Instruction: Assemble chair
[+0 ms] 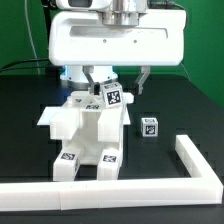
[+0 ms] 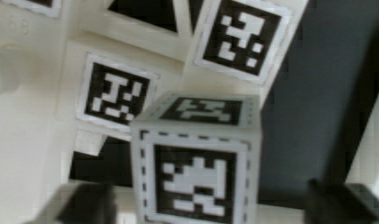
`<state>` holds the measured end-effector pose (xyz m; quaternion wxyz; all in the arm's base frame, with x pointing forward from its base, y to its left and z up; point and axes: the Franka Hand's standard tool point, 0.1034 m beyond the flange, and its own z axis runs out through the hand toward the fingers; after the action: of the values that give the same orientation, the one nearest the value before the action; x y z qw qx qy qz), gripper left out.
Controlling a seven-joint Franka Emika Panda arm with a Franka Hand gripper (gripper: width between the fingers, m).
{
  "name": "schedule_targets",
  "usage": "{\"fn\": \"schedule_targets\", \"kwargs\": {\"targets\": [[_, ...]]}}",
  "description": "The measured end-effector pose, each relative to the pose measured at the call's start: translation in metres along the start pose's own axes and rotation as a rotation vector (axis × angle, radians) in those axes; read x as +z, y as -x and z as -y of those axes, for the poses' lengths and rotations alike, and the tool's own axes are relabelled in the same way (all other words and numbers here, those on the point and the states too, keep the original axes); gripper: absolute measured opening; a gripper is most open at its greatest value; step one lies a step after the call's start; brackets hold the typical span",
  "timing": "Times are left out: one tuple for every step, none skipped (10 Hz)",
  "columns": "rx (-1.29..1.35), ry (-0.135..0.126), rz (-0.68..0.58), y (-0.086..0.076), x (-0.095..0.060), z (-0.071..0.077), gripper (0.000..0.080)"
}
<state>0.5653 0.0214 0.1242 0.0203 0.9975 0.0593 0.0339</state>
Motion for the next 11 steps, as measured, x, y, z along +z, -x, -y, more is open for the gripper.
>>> {"fn": "schedule_targets", "kwargs": {"targets": [[0.0, 0.0, 0.0, 0.0, 0.0, 0.0, 0.0625], [0.0, 0.0, 0.0, 0.0, 0.0, 0.0, 0.0642], [0.0, 0.0, 0.0, 0.0, 0.0, 0.0, 0.0648], [0.0, 0.0, 0.0, 0.0, 0.0, 0.0, 0.0648], [0.002, -0.001, 0.0, 0.0001, 0.0, 0.0, 0.0649], [0.031, -0.041, 0.008, 0.0035, -0.0021, -0.0006, 0.0649], [0.051, -0.068, 0.005, 0.0053, -0.0027, -0.0022, 0.0649], [0.055, -0.068, 0.008, 0.0072, -0.0001, -0.0005, 0.0649], [0.057, -0.068, 0.013, 0.0084, 0.0029, 0.0018, 0.0649], [0.062, -0.067, 0.016, 0.0091, 0.0046, 0.0027, 0.0649], [0.063, -0.067, 0.016, 0.009, 0.0046, 0.0022, 0.0649]]}}
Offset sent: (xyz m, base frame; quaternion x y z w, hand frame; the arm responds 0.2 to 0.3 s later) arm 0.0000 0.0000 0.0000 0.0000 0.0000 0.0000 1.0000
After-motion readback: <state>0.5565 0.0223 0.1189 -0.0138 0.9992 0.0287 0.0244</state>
